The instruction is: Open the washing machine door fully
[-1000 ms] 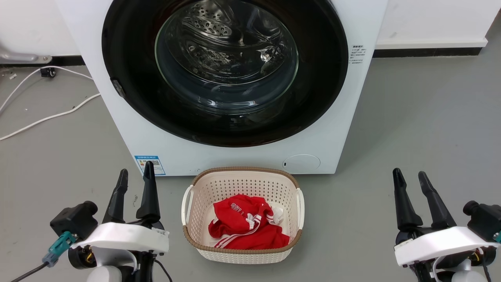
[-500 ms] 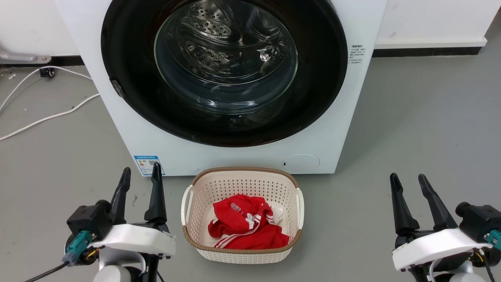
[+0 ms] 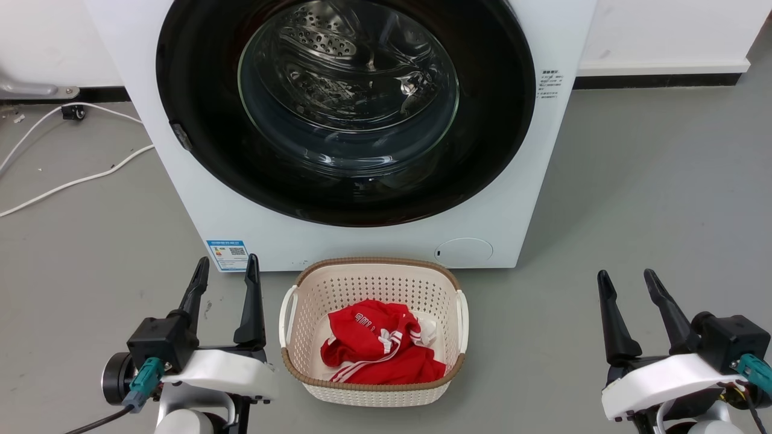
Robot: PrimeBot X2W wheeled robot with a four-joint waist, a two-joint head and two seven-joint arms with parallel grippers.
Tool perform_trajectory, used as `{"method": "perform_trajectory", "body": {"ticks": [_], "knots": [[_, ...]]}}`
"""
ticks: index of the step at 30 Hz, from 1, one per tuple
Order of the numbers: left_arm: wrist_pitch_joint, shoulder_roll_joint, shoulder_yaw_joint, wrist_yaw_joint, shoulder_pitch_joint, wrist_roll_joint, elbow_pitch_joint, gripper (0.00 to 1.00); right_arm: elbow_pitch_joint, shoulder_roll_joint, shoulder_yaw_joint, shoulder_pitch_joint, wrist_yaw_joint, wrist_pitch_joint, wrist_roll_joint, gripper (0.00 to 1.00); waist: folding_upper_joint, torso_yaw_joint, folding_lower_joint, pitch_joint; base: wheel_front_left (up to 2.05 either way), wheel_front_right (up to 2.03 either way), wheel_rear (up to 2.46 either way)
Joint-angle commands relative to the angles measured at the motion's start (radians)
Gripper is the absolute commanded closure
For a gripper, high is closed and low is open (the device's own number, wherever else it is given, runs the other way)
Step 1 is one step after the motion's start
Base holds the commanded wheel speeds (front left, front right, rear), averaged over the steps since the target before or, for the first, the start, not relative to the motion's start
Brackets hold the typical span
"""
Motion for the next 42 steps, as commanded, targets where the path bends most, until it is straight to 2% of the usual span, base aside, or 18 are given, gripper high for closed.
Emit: {"method": "perform_trajectory", "body": {"ticks": [1,27,42], "knots": [[-0.009,0.006,-0.005,0.005,-0.001,0.027,-0.002,0.0,-0.01,0.003,0.003,0.005,0.0,-0.007,-0.023,0.0,-0.0001,-0.001,-0.0001,-0.001,0.0,0.0,0.0],[-0.056,-0.002,-0.01,0.007,0.0,0.175,0.017,0.0,-0.017,0.005,0.014,0.012,0.0,-0.033,-0.148,0.0,-0.0001,-0.006,-0.0001,-0.005,0.0,0.0,0.0],[-0.056,-0.011,-0.003,0.004,0.0,0.158,0.031,0.0,-0.001,0.005,0.009,0.012,0.0,-0.029,-0.119,0.0,-0.0001,-0.005,-0.0001,-0.004,0.0,0.0,0.0]]}}
